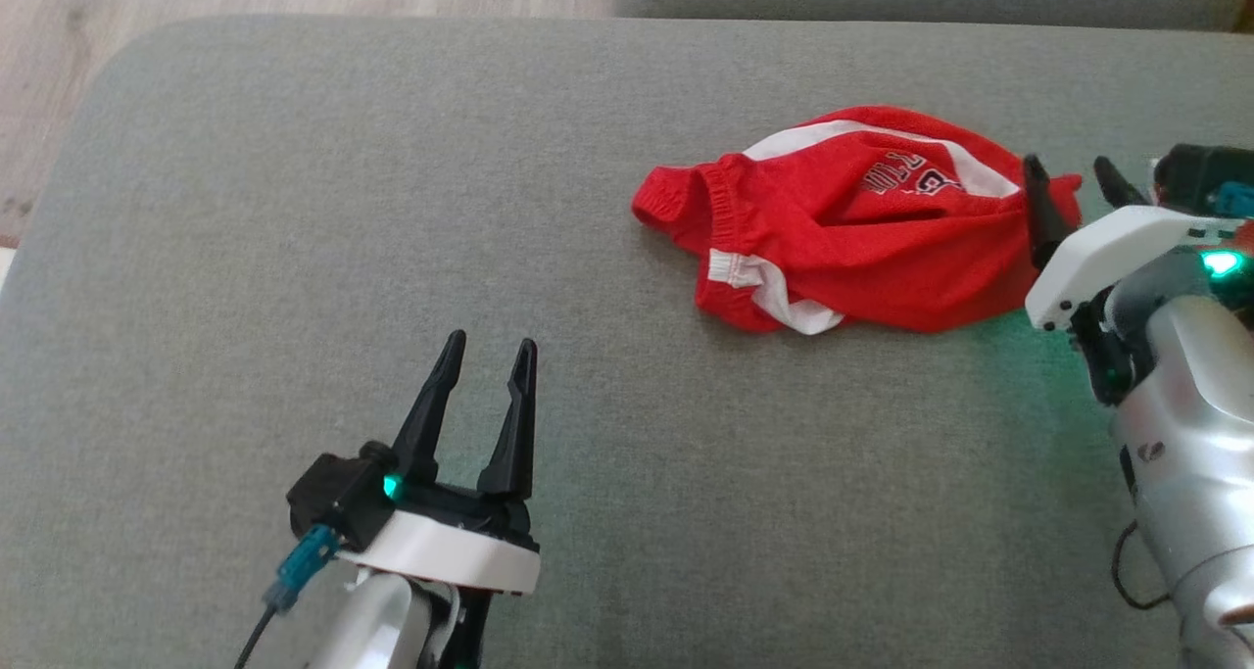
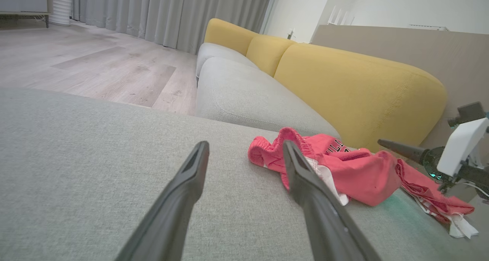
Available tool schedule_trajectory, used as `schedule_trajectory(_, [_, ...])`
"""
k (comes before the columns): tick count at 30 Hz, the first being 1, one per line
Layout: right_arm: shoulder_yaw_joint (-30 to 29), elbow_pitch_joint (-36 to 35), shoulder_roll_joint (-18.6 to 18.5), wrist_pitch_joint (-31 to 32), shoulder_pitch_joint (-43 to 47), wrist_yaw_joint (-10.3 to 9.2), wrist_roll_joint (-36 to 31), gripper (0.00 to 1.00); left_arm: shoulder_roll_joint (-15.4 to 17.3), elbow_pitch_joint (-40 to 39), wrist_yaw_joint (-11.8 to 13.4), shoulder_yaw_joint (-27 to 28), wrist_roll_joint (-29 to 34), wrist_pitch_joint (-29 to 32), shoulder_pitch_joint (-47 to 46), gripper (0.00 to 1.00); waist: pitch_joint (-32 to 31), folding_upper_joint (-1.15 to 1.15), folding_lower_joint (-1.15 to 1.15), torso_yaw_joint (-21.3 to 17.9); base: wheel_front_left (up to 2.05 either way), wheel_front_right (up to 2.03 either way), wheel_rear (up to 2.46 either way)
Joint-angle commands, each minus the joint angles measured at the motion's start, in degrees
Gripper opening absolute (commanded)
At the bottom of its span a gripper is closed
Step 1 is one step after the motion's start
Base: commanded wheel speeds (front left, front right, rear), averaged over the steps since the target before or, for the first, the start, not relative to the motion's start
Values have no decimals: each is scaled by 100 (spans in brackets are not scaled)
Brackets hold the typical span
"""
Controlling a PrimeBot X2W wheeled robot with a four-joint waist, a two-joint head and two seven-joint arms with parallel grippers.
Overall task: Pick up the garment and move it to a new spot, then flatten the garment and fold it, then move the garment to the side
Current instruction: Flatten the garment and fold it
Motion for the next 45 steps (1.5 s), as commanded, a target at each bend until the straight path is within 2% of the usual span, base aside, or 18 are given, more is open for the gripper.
schedule_trajectory(1, [56,-118,7,-179,-190,-4,-32,100,13,-184,9,179,-10,-55,-169,100,-40,0,0,-67,0,0,0])
schedule_trajectory(7, [78,-327,-42,-857,-34,-4,50,100,13,-278,9,279,10,-55,-155,100,-135,0,0,-353,0,0,0])
schedule_trajectory(14, [224,-1334,70,-1257,802,-4,175,100,13,-407,9,442,60,-55,-113,100,-245,0,0,-805,0,0,0])
schedule_trajectory(17, [235,-1893,246,-1294,1389,-4,125,100,13,-487,9,505,26,-55,-93,100,-263,0,0,-989,0,0,0])
schedule_trajectory(23, [-107,-3105,676,-1307,2520,-4,-130,100,13,-545,9,540,107,-55,-73,100,-292,0,0,-1289,0,0,0])
schedule_trajectory(26, [-225,-3465,819,-1308,2930,-4,-311,100,13,-538,9,531,133,-55,-62,100,-321,0,0,-1411,0,0,0])
schedule_trajectory(33, [-288,-3722,958,-1308,3133,-4,-442,100,28,-456,9,458,151,-55,-158,100,-262,0,0,-1610,0,0,0])
schedule_trajectory(38, [-366,-3800,989,-1309,3086,-4,-481,100,139,-203,9,35,88,-55,-514,100,-101,0,0,-1705,0,0,0])
schedule_trajectory(42, [-380,-3793,999,-1309,3081,-4,-514,100,223,320,9,-342,6,-55,-963,100,21,0,0,-1763,0,0,0])
schedule_trajectory(45, [-369,-3797,1004,-1309,3056,-4,-514,100,235,942,23,-374,-25,41,-1330,100,92,0,0,-1821,0,0,0])
